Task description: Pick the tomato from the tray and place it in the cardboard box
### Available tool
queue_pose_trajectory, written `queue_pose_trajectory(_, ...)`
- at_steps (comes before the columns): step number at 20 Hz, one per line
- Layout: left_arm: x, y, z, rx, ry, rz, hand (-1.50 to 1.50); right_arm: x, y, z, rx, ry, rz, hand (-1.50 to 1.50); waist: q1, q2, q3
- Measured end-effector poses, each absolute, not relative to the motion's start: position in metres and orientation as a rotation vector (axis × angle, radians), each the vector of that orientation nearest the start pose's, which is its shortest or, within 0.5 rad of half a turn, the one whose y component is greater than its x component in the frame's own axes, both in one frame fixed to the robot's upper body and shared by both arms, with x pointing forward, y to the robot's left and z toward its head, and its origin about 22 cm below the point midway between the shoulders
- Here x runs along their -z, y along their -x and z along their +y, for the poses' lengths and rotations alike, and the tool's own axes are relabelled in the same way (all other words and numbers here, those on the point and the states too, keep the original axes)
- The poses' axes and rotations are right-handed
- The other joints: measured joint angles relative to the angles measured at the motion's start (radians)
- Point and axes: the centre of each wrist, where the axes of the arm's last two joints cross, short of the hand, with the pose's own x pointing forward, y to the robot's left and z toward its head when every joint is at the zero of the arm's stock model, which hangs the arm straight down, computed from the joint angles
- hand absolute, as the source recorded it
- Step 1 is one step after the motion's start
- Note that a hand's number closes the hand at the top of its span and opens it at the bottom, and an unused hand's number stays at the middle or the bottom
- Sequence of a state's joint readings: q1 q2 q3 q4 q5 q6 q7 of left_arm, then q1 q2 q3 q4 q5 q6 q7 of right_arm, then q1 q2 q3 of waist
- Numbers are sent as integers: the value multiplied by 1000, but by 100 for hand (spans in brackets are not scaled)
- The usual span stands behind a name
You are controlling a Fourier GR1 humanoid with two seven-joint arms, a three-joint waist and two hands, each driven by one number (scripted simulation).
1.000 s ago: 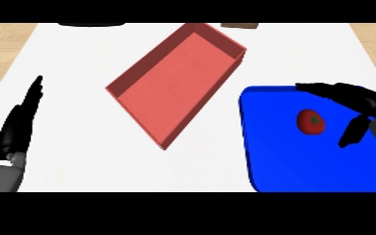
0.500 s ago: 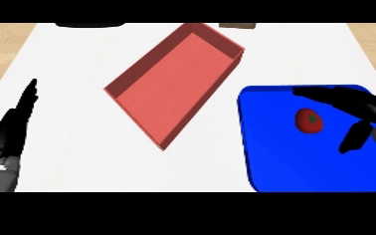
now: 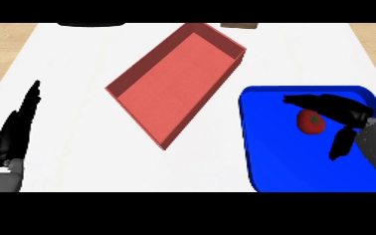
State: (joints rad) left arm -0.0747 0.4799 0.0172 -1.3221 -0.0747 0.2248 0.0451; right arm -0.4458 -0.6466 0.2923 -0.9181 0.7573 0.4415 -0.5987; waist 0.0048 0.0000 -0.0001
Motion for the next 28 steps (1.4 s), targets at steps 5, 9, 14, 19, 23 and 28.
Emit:
queue_pose_trajectory(5,-13,-259,353,209,-648,-1366,0,-15,-333,-353,-1609,299,-1218,150,0,-2,-3)
queue_pose_trajectory(9,-11,-258,357,215,-648,-1368,0,-10,-336,-351,-1598,395,-1300,150,1,-4,-8)
queue_pose_trajectory(14,-15,-265,358,215,-647,-1365,0,-16,-339,-347,-1575,504,-1388,150,-5,-3,-7)
queue_pose_trajectory(19,-18,-261,361,207,-653,-1358,0,-25,-345,-334,-1451,674,-1425,150,-5,-3,-3)
queue_pose_trajectory(23,-13,-257,362,205,-654,-1355,0,-39,-351,-312,-1326,837,-1389,150,-10,-5,-2)
queue_pose_trajectory(28,-15,-255,361,208,-658,-1356,0,-87,-353,-295,-1202,970,-1468,150,-16,-7,-1)
